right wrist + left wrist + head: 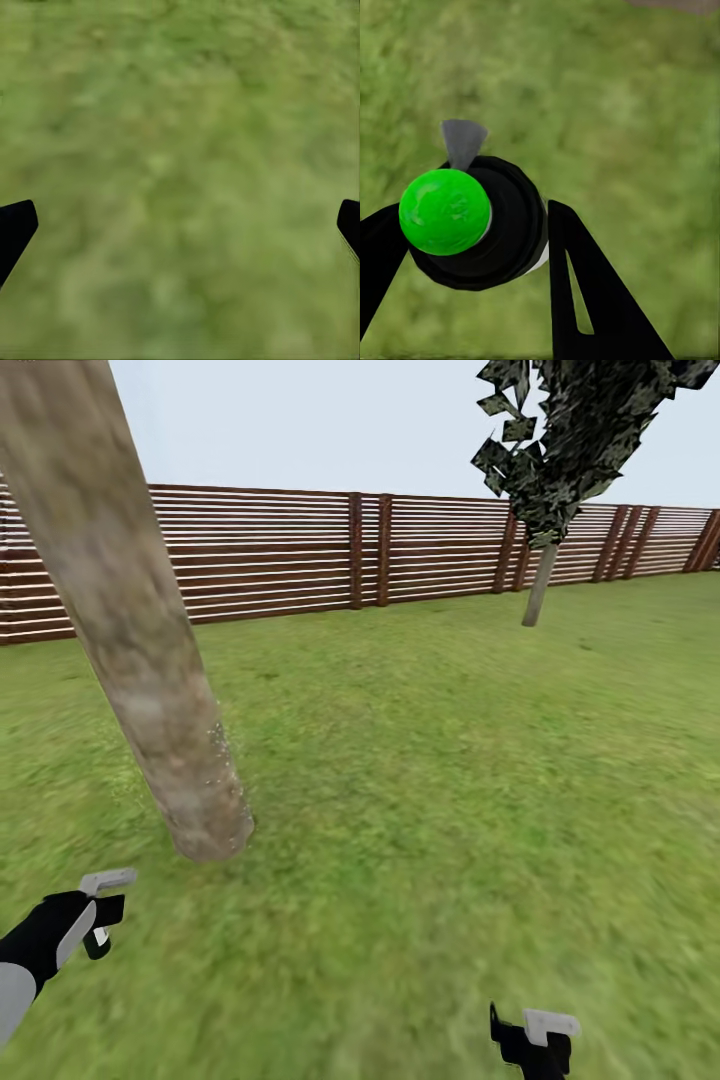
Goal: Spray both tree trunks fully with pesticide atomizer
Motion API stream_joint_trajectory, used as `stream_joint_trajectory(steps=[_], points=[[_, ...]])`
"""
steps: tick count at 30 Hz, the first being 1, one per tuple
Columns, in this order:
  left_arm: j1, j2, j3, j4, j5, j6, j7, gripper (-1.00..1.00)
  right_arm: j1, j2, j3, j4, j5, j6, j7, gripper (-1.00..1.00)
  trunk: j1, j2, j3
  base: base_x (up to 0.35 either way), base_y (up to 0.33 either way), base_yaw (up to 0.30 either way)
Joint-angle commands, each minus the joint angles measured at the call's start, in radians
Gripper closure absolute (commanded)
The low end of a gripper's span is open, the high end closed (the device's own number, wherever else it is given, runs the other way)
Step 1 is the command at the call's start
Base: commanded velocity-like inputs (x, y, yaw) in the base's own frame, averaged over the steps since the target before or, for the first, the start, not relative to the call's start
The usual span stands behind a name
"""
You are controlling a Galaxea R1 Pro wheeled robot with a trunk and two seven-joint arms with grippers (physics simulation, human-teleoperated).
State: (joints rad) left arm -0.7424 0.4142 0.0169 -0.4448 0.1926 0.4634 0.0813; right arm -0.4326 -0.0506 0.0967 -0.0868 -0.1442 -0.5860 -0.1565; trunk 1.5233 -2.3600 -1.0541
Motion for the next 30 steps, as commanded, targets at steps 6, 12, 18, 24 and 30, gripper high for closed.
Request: stream_joint_trajectory(steps=[6, 12, 18, 24, 30], points=[[0.000, 0.000, 0.000, 0.000, 0.000, 0.000, 0.001, 1.00, 0.000, 0.000, 0.000, 0.000, 0.000, 0.000, 0.000, -1.00, 0.000, 0.000, 0.000, 0.131, -0.272, 0.172], [0.000, 0.000, 0.000, 0.000, 0.001, 0.000, 0.002, 1.00, 0.000, 0.000, 0.000, 0.001, 0.000, 0.000, 0.000, -1.00, 0.000, 0.000, 0.000, 0.139, -0.272, 0.004], [0.000, 0.000, -0.001, 0.000, 0.001, 0.000, 0.003, 1.00, 0.000, 0.000, 0.000, 0.000, 0.000, 0.000, 0.000, -1.00, 0.000, 0.000, 0.000, 0.139, -0.272, 0.028], [0.000, 0.000, -0.002, 0.000, 0.001, 0.000, 0.003, 1.00, 0.000, 0.001, 0.000, 0.001, 0.000, 0.000, 0.000, -1.00, 0.000, 0.000, 0.000, 0.139, -0.272, 0.265], [0.000, 0.000, -0.002, 0.000, 0.001, 0.000, 0.003, 1.00, 0.000, 0.001, 0.000, 0.001, 0.000, 0.000, 0.000, -1.00, 0.000, 0.000, 0.000, 0.139, -0.272, 0.277]])
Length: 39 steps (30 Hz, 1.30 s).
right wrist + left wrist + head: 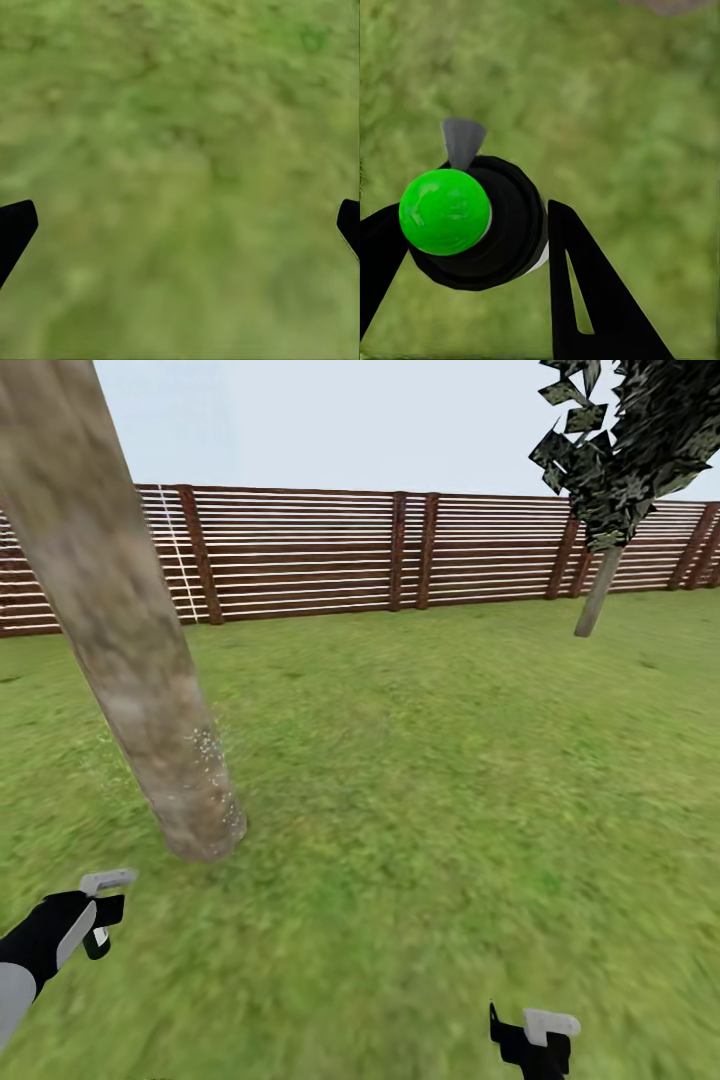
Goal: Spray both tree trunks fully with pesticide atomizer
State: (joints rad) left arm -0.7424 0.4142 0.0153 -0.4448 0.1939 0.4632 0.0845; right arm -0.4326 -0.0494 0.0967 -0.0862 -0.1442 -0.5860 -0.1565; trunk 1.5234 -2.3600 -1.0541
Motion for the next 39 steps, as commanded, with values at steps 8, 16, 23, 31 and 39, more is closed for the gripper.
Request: stream_joint_trajectory(steps=[8, 16, 23, 31, 39], points=[[0.000, 0.000, 0.001, 0.001, -0.005, 0.000, 0.001, 1.00, 0.000, 0.000, 0.000, -0.001, 0.000, 0.000, 0.000, -1.00, 0.000, 0.000, 0.000, 0.180, -0.238, 0.205], [0.000, -0.022, 0.004, -0.002, 0.000, -0.003, -0.002, 1.00, 0.000, -0.004, -0.001, -0.002, 0.000, 0.000, -0.001, -1.00, 0.000, 0.000, 0.000, 0.241, -0.180, 0.004], [0.000, -0.128, -0.005, -0.014, -0.013, 0.001, -0.008, 1.00, 0.000, -0.003, 0.000, -0.001, 0.000, -0.001, -0.003, -1.00, 0.000, 0.000, 0.000, 0.089, -0.063, 0.000], [-0.001, -0.107, -0.008, -0.015, -0.014, -0.003, -0.027, 1.00, 0.000, -0.003, 0.000, 0.000, 0.000, -0.001, -0.003, -1.00, 0.000, 0.000, 0.000, 0.000, 0.000, 0.039], [-0.002, -0.046, -0.007, -0.018, -0.013, -0.003, -0.025, 1.00, 0.000, -0.003, 0.000, 0.000, 0.000, -0.002, -0.003, -1.00, 0.000, 0.000, 0.000, 0.029, 0.000, 0.070]])
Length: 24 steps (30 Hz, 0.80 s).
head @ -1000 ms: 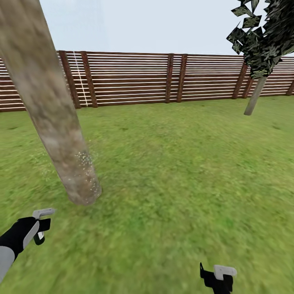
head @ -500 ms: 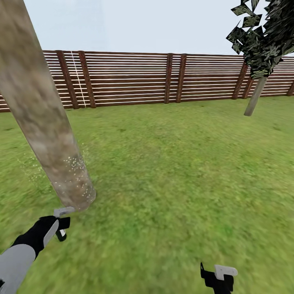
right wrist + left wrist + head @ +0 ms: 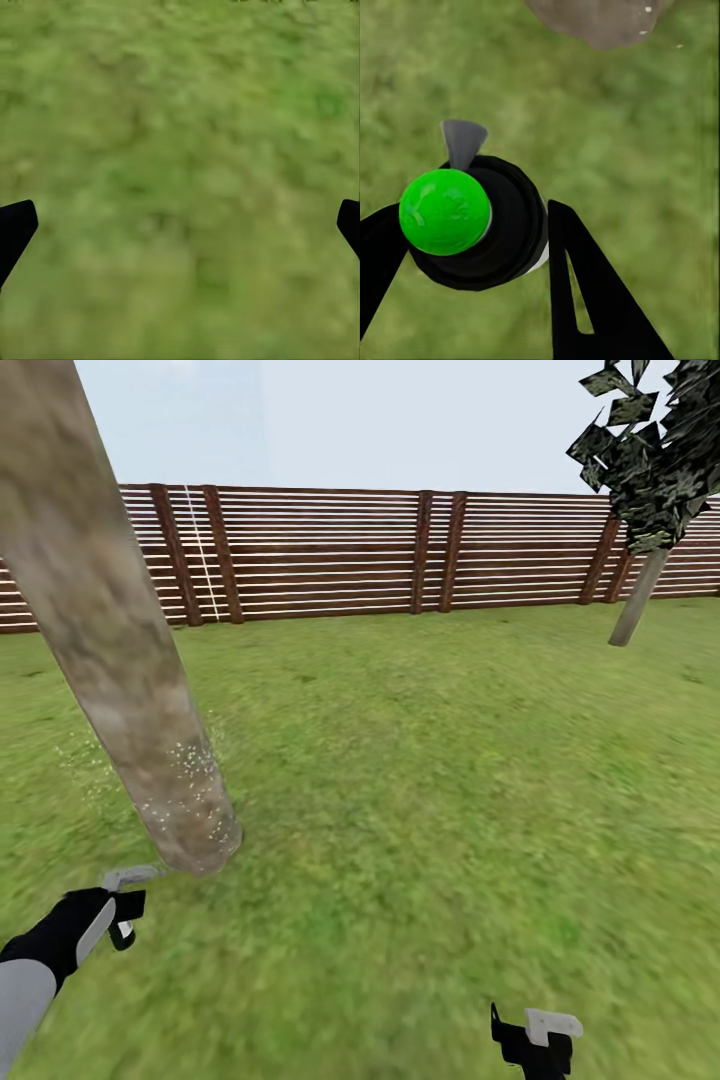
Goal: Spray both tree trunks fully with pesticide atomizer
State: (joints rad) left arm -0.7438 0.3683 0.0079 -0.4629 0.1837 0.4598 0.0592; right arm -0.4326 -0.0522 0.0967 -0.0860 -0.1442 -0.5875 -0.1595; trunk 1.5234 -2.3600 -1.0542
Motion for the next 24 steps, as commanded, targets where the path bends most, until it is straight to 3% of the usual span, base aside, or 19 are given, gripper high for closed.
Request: stream_joint_trajectory(steps=[1, 3, 10, 14, 18, 24], points=[[0.000, -0.019, -0.001, 0.000, -0.003, 0.000, 0.001, 1.00, 0.000, 0.000, 0.000, 0.000, 0.000, 0.000, 0.000, -1.00, 0.000, 0.000, 0.000, 0.303, 0.000, 0.000], [0.000, -0.033, -0.003, 0.000, -0.004, 0.000, 0.002, 1.00, 0.000, 0.000, 0.000, 0.000, 0.000, 0.000, 0.000, -1.00, 0.000, 0.000, 0.000, 0.322, -0.061, 0.000], [0.000, -0.035, -0.002, -0.002, -0.004, -0.001, 0.007, 1.00, 0.000, 0.000, 0.000, 0.000, 0.000, 0.000, 0.000, -1.00, 0.000, 0.000, 0.000, 0.142, -0.127, 0.103], [-0.002, -0.037, -0.001, -0.188, -0.002, 0.034, 0.001, 1.00, 0.000, 0.000, 0.000, 0.000, 0.000, 0.000, 0.000, -1.00, 0.000, 0.000, 0.000, 0.001, -0.004, 0.075], [0.000, -0.025, 0.004, -0.224, -0.005, 0.088, 0.005, 1.00, 0.000, 0.000, 0.000, 0.000, 0.000, 0.001, 0.000, -1.00, 0.000, 0.000, 0.000, -0.040, 0.008, 0.003], [-0.015, -0.064, -0.001, -0.306, -0.005, 0.135, 0.004, 1.00, 0.000, 0.000, 0.000, 0.000, 0.000, 0.002, 0.000, -1.00, 0.000, 0.000, 0.000, -0.087, 0.020, 0.000]])
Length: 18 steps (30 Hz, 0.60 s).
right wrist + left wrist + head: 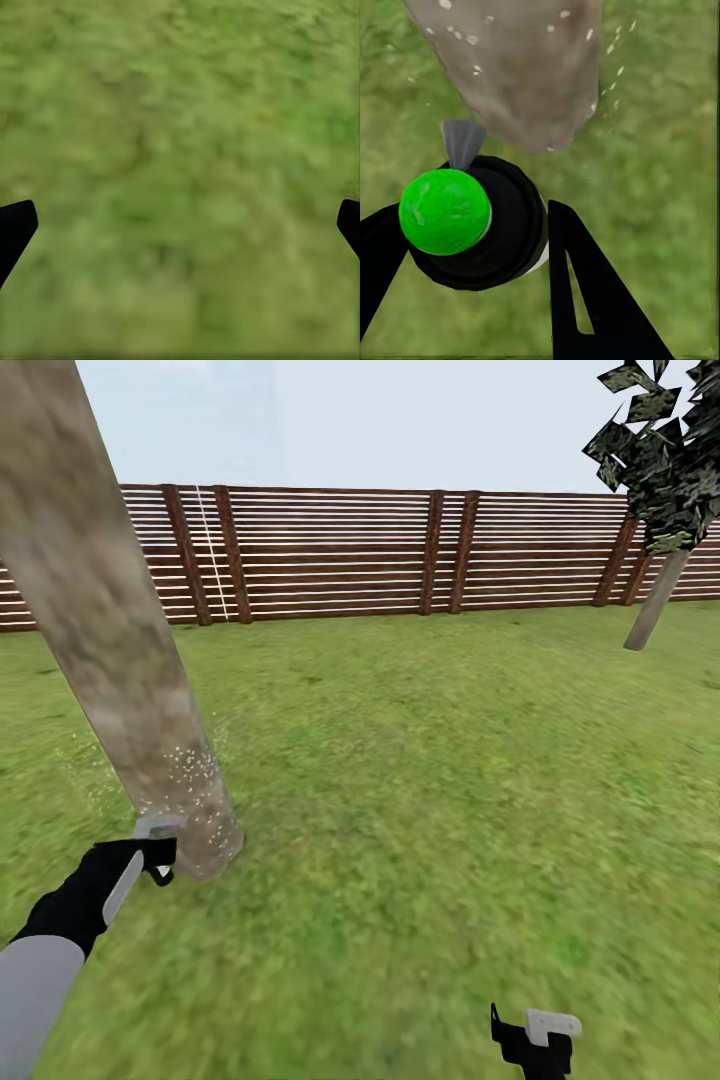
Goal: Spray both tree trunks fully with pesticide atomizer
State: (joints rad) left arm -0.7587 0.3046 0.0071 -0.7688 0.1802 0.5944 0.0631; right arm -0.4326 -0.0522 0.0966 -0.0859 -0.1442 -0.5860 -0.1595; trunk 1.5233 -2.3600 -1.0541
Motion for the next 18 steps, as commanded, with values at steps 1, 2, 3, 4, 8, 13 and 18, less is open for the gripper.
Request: stream_joint_trajectory(steps=[1, 2, 3, 4, 8, 13, 18], points=[[-0.002, 0.000, 0.000, -0.005, -0.001, 0.015, 0.000, 1.00, 0.000, 0.000, 0.000, 0.000, 0.000, 0.000, 0.000, -1.00, 0.000, 0.000, 0.000, -0.002, 0.001, 0.000], [-0.015, 0.001, 0.001, -0.016, -0.002, 0.038, 0.000, 1.00, 0.000, 0.000, 0.000, 0.000, 0.000, 0.000, 0.000, -1.00, 0.000, 0.000, 0.000, -0.001, 0.000, 0.000], [-0.032, 0.005, 0.003, -0.025, -0.002, 0.058, 0.000, 1.00, 0.000, 0.000, 0.000, 0.000, 0.000, 0.000, 0.000, -1.00, 0.000, 0.000, 0.000, 0.000, 0.000, 0.000], [-0.039, 0.014, 0.006, -0.028, -0.003, 0.069, 0.000, 1.00, 0.000, 0.000, 0.000, 0.000, 0.000, 0.000, 0.000, -1.00, 0.000, 0.000, 0.000, 0.000, 0.000, 0.000], [-0.030, 0.118, 0.006, -0.023, -0.002, 0.074, -0.003, 1.00, 0.000, 0.000, 0.000, 0.000, 0.000, 0.000, 0.000, -1.00, 0.000, 0.000, 0.000, 0.000, 0.000, 0.000], [-0.028, 0.107, -0.006, -0.030, -0.004, 0.076, -0.002, 1.00, 0.000, 0.000, 0.000, 0.000, 0.000, 0.000, 0.000, -1.00, 0.000, 0.000, 0.000, 0.064, 0.043, 0.000], [-0.028, 0.111, -0.003, -0.030, -0.005, 0.077, -0.003, 1.00, 0.000, 0.000, 0.000, 0.000, 0.000, 0.000, 0.000, -1.00, 0.000, 0.000, 0.000, 0.217, 0.253, 0.000]])
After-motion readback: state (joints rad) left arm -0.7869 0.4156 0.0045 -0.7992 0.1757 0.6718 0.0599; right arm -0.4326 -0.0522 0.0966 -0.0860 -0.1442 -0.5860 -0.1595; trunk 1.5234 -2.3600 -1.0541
